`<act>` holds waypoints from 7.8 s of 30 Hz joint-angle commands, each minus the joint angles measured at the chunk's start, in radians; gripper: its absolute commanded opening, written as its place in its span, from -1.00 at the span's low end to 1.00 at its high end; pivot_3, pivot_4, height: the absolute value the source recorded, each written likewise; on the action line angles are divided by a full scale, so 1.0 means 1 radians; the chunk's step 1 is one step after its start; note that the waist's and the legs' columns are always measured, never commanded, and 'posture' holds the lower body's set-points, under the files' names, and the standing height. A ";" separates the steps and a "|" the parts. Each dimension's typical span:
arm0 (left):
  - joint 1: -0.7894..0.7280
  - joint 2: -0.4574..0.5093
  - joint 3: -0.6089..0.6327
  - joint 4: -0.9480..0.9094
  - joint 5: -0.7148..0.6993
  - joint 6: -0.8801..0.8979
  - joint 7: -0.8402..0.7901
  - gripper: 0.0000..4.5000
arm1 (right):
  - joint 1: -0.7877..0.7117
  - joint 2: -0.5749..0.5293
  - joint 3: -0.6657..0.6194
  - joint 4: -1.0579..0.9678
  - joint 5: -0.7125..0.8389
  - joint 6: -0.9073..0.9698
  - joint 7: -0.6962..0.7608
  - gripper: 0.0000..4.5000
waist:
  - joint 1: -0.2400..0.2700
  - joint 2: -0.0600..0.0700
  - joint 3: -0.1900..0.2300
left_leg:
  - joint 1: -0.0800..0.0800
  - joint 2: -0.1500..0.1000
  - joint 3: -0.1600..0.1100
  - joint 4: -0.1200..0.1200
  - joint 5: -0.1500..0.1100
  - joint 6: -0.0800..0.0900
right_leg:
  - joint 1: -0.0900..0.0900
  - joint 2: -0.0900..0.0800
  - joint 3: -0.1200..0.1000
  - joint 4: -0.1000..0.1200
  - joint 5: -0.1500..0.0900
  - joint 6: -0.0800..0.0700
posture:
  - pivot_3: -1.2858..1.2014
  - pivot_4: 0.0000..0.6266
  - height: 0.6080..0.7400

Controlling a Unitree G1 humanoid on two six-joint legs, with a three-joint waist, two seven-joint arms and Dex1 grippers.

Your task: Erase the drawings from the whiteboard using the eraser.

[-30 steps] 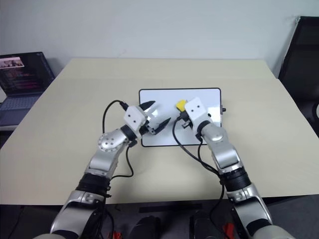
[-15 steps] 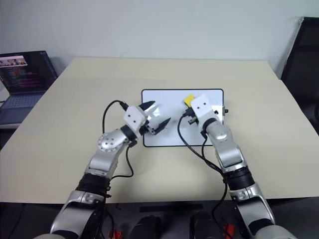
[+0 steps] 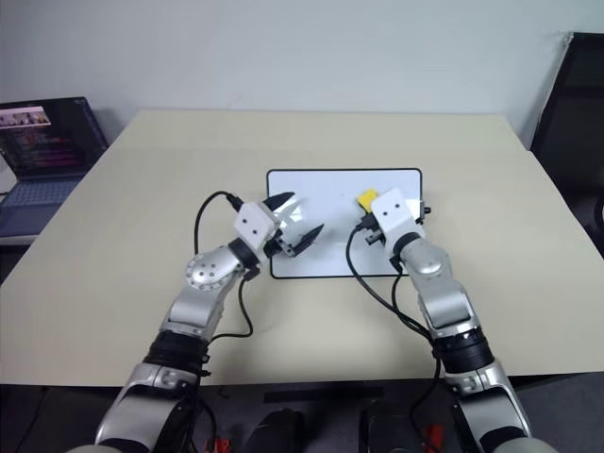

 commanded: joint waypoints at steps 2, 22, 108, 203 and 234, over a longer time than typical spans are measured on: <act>-0.007 -0.001 0.006 -0.042 -0.012 -0.005 -0.002 1.00 | -0.034 0.024 0.014 0.034 0.003 -0.020 0.019 -0.45 | -0.009 0.000 0.000 | 0.001 0.000 0.001 0.000 0.000 0.000 | 0.000 0.001 0.001 0.000 0.000 0.000 | 0.03 -0.52 1.00; 0.022 0.019 0.023 -0.079 -0.015 0.024 0.006 1.00 | -0.123 0.135 0.081 0.153 -0.020 -0.116 0.022 -0.45 | -0.025 0.000 0.000 | 0.000 0.001 0.001 -0.002 0.000 0.000 | -0.001 0.001 0.001 -0.001 0.001 -0.001 | 0.03 -0.52 1.00; 0.345 0.049 0.118 -0.425 -0.049 0.227 0.164 1.00 | -0.059 0.045 0.219 0.192 -0.121 -0.150 0.213 -0.45 | 0.003 0.001 0.001 | 0.000 0.003 -0.001 -0.002 0.000 0.000 | -0.001 -0.001 0.000 -0.001 0.000 -0.002 | 0.03 -0.52 1.00; 0.234 0.105 -0.082 -0.360 -0.357 0.286 -0.533 1.00 | 0.376 -0.203 -0.407 -0.420 0.157 0.388 0.186 -0.45 | -0.002 0.000 0.001 | -0.004 0.000 0.000 -0.003 0.000 0.000 | -0.004 0.001 -0.001 -0.004 0.000 -0.002 | 0.03 -0.52 1.00; 0.102 0.070 -0.105 -0.145 -0.285 0.146 -0.687 1.00 | 0.362 -0.145 -0.504 -0.376 0.262 0.589 0.002 -0.45 | -0.002 0.001 0.001 | -0.006 0.000 0.001 -0.003 0.001 0.001 | -0.006 0.002 0.000 -0.004 0.000 -0.002 | 0.03 -0.52 1.00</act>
